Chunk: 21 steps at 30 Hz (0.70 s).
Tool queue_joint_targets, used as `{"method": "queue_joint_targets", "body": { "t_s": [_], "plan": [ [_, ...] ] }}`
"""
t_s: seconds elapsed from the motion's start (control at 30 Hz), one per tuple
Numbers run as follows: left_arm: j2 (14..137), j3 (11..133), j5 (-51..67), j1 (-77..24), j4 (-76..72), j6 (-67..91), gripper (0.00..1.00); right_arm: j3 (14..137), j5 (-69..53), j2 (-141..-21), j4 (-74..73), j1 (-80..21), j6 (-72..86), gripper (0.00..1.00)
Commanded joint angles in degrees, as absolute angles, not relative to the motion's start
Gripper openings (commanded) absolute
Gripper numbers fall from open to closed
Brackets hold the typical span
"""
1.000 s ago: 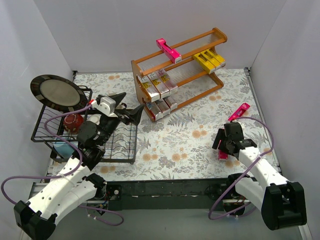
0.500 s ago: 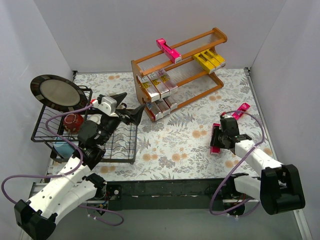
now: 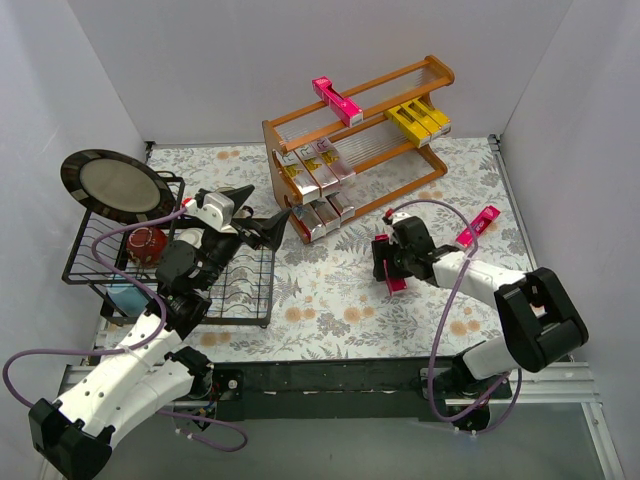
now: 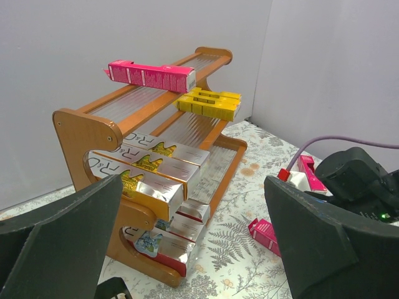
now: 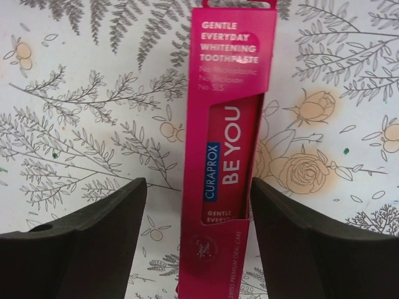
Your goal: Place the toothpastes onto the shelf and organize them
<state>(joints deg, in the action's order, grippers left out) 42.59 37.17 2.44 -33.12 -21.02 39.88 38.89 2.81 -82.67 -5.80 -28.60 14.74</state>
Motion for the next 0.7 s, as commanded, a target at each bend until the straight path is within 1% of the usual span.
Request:
{"method": "queue_joint_targets", "body": {
  "t_s": [0.0, 0.03, 0.13, 0.17, 0.37, 0.47, 0.67],
  "plan": [
    [41.9, 38.1, 2.8, -33.2, -20.7, 39.5, 0.98, 38.2, 3.2, -80.3, -1.3, -31.2, 13.9, 0.78],
    [41.9, 38.1, 2.7, -33.3, -20.8, 39.5, 0.98, 37.1, 4.7, -79.2, -0.7, -31.6, 14.0, 0.80],
    [41.7, 38.1, 3.2, -33.2, -20.8, 39.6, 0.98, 30.9, 8.0, -73.2, 3.2, -33.2, 14.9, 0.81],
    [41.5, 38.1, 3.3, -33.2, -20.7, 39.7, 0.98, 28.8, 8.7, -69.6, 4.2, -34.0, 15.2, 0.81],
    [41.5, 38.1, 3.1, -33.2, -20.7, 39.8, 0.98, 16.6, 14.1, -57.4, 8.5, -35.4, 19.0, 0.80],
    [41.7, 38.1, 3.3, -33.3, -20.8, 40.0, 0.98, 12.3, 14.5, -53.4, 10.9, -36.2, 19.4, 0.78],
    [42.0, 38.1, 3.5, -33.2, -20.8, 40.2, 0.98, 6.9, 15.7, -50.4, 18.7, -37.4, 18.4, 0.75]
  ]
}}
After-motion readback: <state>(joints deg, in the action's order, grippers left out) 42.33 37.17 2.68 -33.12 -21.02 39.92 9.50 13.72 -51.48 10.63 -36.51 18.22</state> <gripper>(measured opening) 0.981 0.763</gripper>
